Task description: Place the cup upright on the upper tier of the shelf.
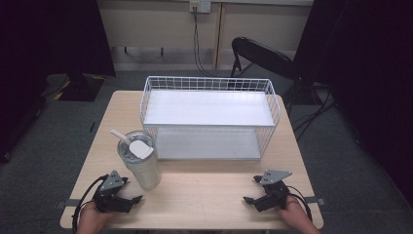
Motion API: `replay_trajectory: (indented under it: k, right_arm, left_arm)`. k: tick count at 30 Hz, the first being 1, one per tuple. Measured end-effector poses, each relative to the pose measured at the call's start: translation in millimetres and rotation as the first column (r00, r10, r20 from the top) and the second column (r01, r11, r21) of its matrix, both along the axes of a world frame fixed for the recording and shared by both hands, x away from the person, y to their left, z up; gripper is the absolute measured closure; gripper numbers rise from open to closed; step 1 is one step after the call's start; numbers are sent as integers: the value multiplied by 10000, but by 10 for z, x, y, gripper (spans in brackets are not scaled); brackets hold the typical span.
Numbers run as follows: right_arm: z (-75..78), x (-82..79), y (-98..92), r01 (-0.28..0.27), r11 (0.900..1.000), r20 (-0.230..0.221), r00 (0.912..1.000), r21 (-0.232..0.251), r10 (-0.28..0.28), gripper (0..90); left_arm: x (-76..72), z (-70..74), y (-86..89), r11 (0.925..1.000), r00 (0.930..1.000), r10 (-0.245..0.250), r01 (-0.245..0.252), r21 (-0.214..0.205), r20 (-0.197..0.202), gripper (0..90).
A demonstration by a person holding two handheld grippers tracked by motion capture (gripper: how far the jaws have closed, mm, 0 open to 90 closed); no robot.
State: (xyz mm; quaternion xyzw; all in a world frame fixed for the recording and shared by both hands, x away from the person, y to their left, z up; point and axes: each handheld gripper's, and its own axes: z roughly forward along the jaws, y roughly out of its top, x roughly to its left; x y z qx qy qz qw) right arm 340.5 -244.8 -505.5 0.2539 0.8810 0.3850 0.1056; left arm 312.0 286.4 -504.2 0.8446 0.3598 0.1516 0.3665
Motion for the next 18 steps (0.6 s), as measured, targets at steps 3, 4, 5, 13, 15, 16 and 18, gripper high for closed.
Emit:
replay_trajectory:
  k: [3,4,5,13,15,16,18]
  right_arm:
    - [0,0,0,1,10000,-2,10000,0,-1,109]
    - [0,0,0,1,10000,-2,10000,0,-1,110]
    - [0,0,0,0,10000,-7,10000,3,0,110]
    - [2,11,0,-57,10000,-15,10000,4,57,109]
    - [2,11,0,-55,10000,-17,10000,4,55,109]
    - [2,12,-1,-59,10000,-16,10000,5,59,109]
    - [2,12,-1,-62,10000,-19,10000,10,62,109]
  left_arm:
    - [-1,0,2,10000,10000,64,-64,59,13,84]
    - [-4,-1,2,9999,10000,95,-95,35,1,83]
    - [-9,-1,3,9999,9999,136,-136,36,5,82]
    - [-54,33,40,9993,9994,277,-272,241,-188,101]
    - [-62,46,39,9994,9994,286,-281,221,-206,139]
    - [-62,53,36,9994,9992,290,-285,210,-257,165]
    - [-64,64,29,9996,9995,217,-213,185,-209,159]
